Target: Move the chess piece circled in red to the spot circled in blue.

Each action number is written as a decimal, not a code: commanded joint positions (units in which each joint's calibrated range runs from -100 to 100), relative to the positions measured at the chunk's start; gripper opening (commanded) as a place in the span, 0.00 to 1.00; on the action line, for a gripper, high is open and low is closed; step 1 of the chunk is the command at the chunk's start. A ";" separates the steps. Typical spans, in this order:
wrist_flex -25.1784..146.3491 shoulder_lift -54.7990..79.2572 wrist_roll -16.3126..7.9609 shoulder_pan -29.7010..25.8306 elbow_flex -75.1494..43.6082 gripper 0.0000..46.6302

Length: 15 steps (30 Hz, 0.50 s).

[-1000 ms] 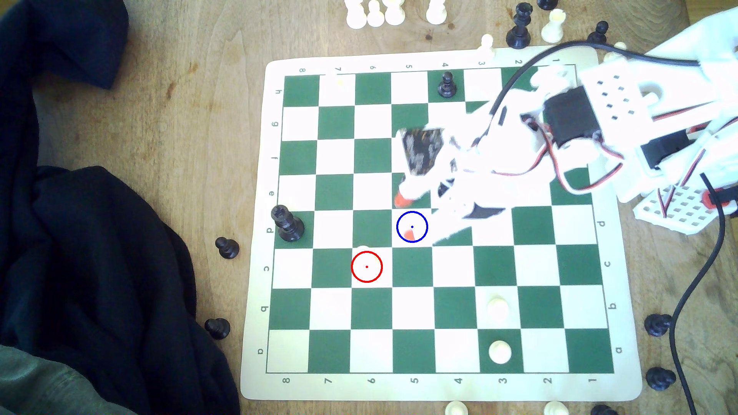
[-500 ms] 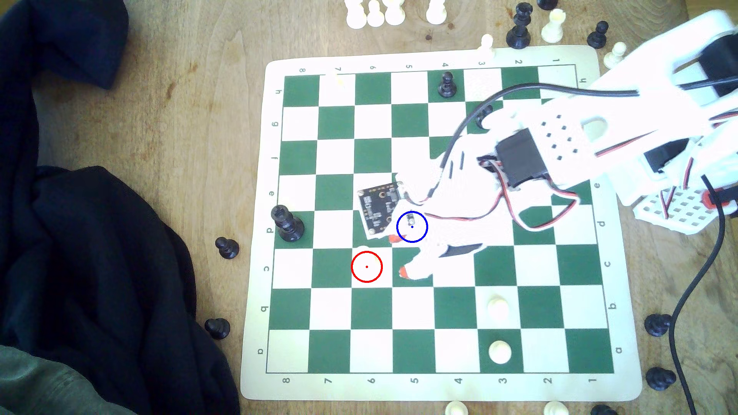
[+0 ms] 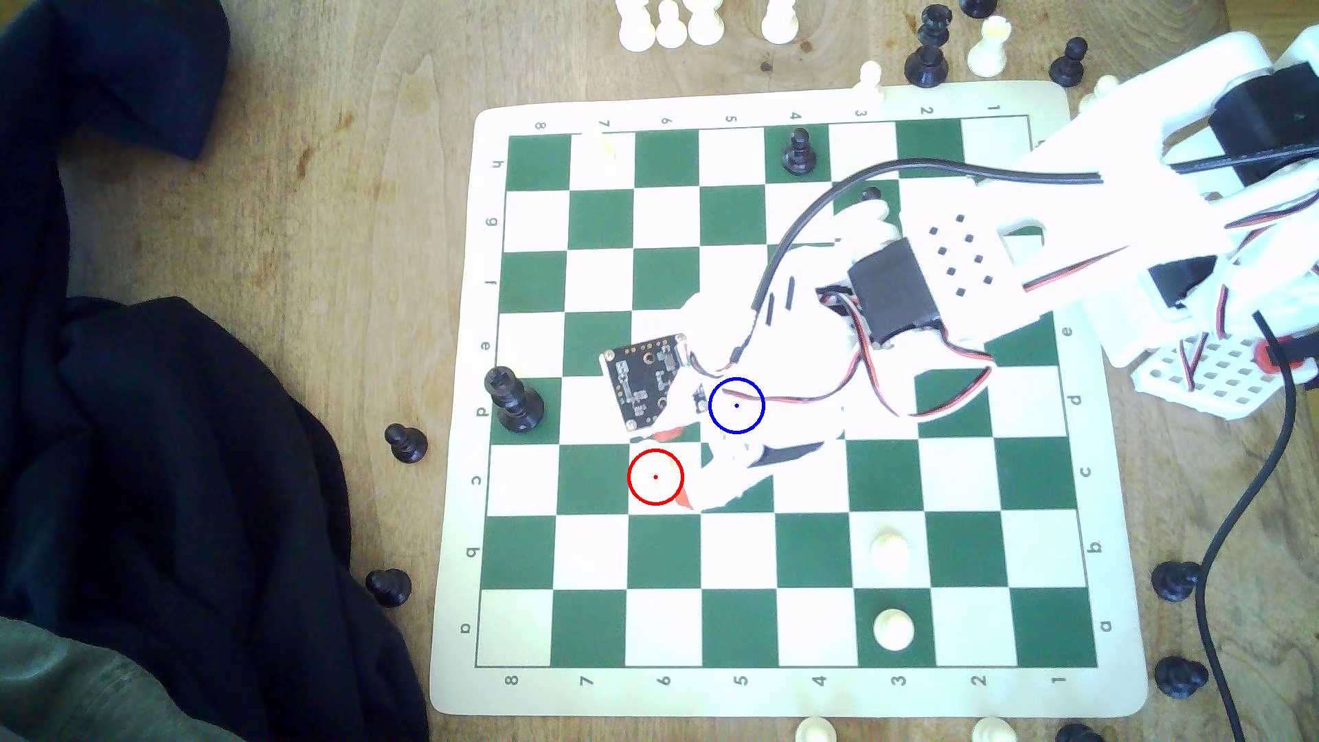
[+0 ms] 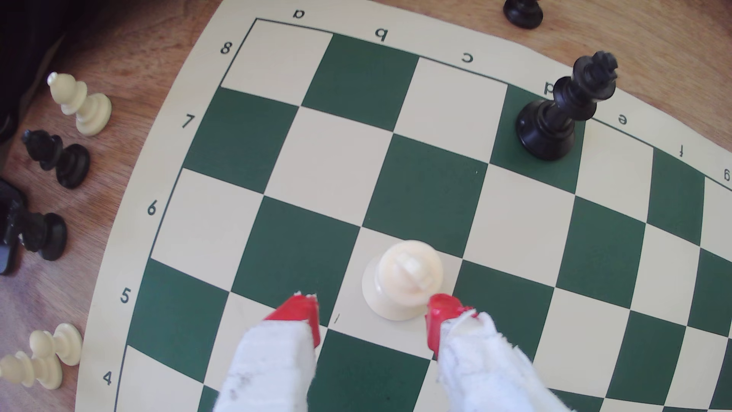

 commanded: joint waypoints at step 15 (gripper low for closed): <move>-5.97 3.59 0.88 0.69 -6.28 0.31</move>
